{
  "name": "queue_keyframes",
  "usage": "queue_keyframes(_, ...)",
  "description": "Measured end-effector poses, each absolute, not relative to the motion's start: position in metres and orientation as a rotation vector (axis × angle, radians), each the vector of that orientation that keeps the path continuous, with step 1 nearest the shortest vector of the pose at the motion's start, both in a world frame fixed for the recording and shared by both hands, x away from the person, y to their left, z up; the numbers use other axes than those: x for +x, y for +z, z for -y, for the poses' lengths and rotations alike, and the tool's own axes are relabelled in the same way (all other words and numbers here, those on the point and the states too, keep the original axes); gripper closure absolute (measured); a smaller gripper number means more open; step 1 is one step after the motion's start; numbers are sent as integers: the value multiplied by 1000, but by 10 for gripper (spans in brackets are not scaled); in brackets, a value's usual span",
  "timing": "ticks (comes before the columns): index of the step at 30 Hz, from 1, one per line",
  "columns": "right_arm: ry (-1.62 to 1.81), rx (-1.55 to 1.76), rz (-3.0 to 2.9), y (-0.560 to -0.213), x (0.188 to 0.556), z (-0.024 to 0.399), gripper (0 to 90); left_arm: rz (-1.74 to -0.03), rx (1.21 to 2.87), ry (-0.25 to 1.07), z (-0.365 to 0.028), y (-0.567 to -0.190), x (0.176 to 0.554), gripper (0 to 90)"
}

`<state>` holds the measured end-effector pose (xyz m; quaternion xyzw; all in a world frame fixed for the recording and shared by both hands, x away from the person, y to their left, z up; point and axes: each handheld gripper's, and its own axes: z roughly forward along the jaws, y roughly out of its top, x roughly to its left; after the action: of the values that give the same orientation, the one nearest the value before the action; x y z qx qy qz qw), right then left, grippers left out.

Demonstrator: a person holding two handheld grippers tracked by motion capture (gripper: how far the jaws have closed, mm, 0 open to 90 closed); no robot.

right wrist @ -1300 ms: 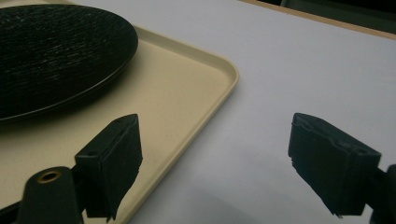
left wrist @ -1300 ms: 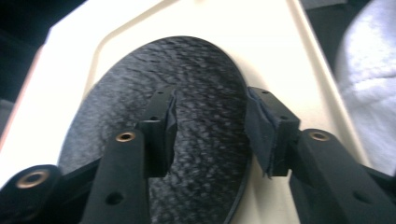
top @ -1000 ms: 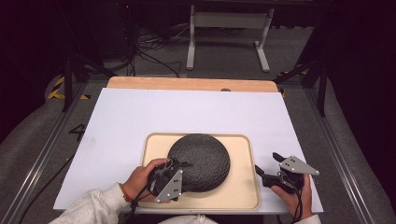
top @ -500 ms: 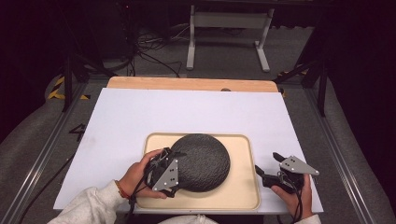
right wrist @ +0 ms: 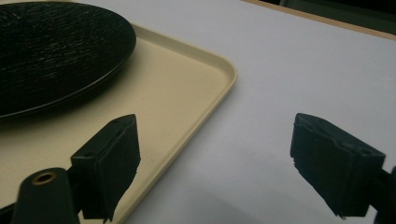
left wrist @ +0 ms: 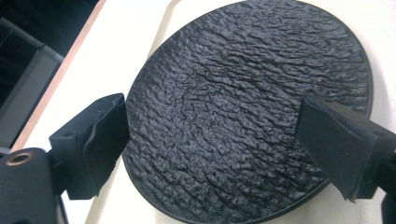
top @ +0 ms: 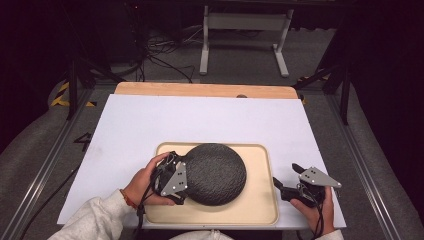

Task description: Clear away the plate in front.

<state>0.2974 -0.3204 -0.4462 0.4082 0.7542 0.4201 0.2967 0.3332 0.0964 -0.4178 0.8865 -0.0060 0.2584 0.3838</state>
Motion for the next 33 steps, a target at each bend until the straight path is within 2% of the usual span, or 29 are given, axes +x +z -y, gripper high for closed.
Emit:
queue_keyframes(19, 1113, 1086, -2005, -446, 297, 321, 159, -90, 2330, 702, -126, -424, 356, 88)
queue_keyframes(33, 1110, 1086, -2004, -446, 297, 321, 159, -172, 2348, 685, -158, -430, 365, 92)
